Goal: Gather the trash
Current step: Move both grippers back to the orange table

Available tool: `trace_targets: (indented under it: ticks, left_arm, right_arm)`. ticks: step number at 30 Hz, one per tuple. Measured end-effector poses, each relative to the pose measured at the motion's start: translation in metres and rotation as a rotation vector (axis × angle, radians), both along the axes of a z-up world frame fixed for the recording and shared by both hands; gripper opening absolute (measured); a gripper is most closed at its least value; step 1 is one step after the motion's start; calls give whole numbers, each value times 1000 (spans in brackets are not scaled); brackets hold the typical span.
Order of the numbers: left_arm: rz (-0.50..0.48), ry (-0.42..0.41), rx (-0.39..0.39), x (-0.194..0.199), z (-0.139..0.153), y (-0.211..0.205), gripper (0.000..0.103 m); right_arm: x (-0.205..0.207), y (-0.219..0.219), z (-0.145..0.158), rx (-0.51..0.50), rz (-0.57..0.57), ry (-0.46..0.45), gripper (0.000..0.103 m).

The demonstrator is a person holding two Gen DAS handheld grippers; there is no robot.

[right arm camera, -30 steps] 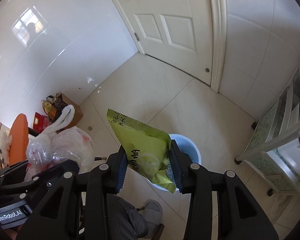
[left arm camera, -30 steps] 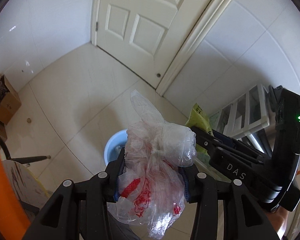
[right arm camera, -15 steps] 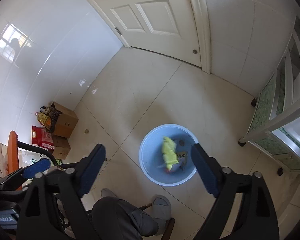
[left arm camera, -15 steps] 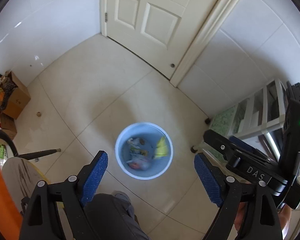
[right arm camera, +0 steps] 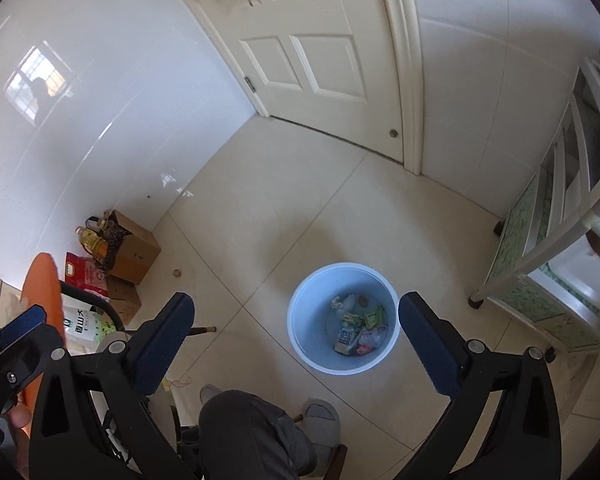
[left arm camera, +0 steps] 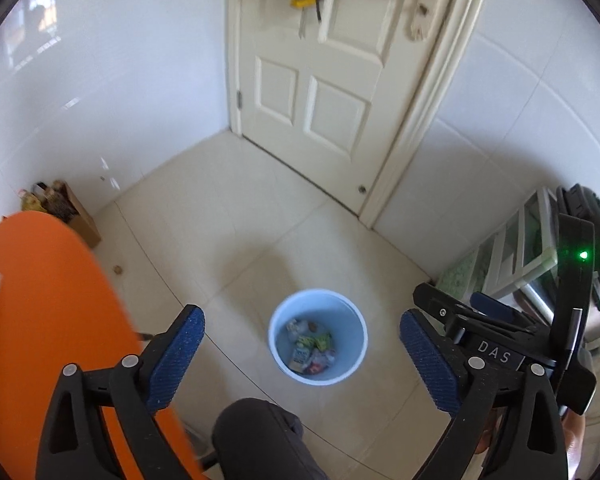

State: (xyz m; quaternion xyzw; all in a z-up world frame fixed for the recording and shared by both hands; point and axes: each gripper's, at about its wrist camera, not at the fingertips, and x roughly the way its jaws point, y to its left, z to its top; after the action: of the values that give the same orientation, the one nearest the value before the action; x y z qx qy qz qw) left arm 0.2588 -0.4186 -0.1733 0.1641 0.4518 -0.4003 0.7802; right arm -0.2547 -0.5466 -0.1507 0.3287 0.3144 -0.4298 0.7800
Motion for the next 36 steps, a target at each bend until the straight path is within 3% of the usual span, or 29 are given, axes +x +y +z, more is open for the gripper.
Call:
trace_targets:
  ticks: [11,21,28,36]
  left_arm:
    - [97,-111,-163,-54,73,141,97]
    - [271,-232,-294,-108,136,287,102]
    - [437,-327,-359,-169,163,396,102]
    - [566,-405,-370,-239,169,480,102]
  right_arm:
    - [42,81,80,-176,112,-39,103]
    - [97,176,142,-337,300,-87,103]
    - [143,244,165,-435,436,-96,103]
    - [194,314,171,-491,570,-123,103]
